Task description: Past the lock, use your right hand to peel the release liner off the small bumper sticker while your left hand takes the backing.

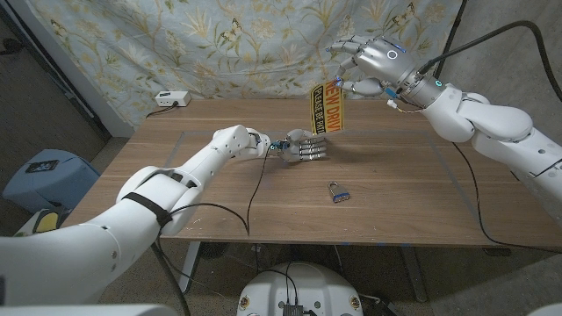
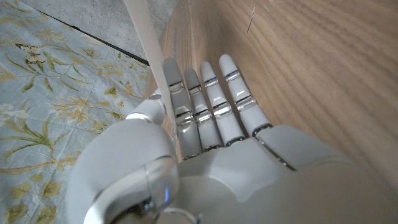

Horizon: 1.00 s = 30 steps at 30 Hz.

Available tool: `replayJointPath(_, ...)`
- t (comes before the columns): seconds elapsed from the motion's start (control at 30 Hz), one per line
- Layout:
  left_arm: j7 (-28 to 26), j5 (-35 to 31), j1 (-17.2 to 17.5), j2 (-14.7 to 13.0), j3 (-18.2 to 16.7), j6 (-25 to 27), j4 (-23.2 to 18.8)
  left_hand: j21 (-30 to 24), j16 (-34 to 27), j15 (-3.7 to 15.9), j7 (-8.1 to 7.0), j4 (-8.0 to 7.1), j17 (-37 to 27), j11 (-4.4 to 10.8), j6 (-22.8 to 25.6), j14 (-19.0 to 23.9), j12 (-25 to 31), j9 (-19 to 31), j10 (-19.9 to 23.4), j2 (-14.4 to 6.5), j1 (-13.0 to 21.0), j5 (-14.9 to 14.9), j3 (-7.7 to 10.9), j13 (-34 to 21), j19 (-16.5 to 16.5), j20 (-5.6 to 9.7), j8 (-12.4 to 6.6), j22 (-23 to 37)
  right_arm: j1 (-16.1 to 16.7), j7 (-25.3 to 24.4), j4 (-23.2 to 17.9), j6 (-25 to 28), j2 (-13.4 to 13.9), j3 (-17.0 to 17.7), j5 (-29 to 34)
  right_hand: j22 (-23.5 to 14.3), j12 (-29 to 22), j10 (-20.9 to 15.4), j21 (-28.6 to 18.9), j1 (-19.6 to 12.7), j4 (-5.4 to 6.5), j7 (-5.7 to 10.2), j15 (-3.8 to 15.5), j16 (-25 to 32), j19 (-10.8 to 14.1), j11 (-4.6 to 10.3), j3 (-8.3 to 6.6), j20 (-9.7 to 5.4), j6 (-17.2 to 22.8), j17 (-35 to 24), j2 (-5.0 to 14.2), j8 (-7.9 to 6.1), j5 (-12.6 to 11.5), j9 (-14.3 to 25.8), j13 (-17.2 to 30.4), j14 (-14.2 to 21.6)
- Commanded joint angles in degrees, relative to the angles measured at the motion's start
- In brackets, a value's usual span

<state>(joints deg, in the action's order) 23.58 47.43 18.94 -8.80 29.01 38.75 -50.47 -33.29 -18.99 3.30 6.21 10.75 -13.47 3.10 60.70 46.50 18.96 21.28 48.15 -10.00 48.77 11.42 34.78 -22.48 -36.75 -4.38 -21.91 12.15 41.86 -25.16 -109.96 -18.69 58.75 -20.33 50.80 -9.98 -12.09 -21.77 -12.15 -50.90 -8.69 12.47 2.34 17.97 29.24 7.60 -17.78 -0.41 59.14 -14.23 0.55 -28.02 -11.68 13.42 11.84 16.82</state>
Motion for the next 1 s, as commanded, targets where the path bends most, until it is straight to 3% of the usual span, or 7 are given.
replayJointPath(0.03,-17.3,5.03,5.7,-3.83,-2.35,2.52,-14.35,-0.55,-0.55,0.35,0.23,-0.11,-0.45,0.48,0.61,0.21,0.55,0.58,1.08,0.04,1.11,-0.2,-0.16,-0.49,0.06,0.48,-0.71,0.26,3.76,0.02,-2.71,0.5,1.32,3.52,-1.0,-0.33,-0.05,-0.39,0.09,-0.16,0.2,0.25,5.93,-0.37,0.43,0.06,-0.02,0.22,0.18,-0.15,0.1,-0.1,-0.36,0.28,0.12,0.63)
replayJointPath(0.43,-21.75,8.94,9.24,-8.84,-3.66,1.78,-25.8,-0.97,-0.49,0.34,0.1,-0.86,-0.32,0.54,0.39,0.31,0.51,1.42,1.03,0.21,1.3,-0.26,-0.34,-1.04,0.19,0.59,-1.37,0.31,5.3,0.18,-2.84,0.48,0.84,4.57,-2.63,-0.33,-0.05,-0.48,0.07,-0.17,0.2,0.25,5.89,-0.42,0.52,0.01,-0.06,0.27,0.29,-0.16,0.17,-0.19,-0.37,0.33,0.12,0.63)
replayJointPath(1.0,-25.48,11.81,11.55,-14.19,-4.0,0.75,-31.46,-1.41,-0.44,0.28,0.08,-1.22,-0.35,0.61,0.11,0.06,0.45,2.36,0.96,0.25,1.67,-0.32,-0.55,-1.66,0.46,0.55,-2.14,0.36,5.46,1.53,-1.69,0.53,0.35,4.6,-4.07,-0.33,0.0,-0.49,0.08,-0.09,0.21,0.24,5.85,-0.51,0.59,-0.01,-0.06,0.33,0.25,-0.17,0.13,-0.17,-0.37,0.26,0.11,0.71)
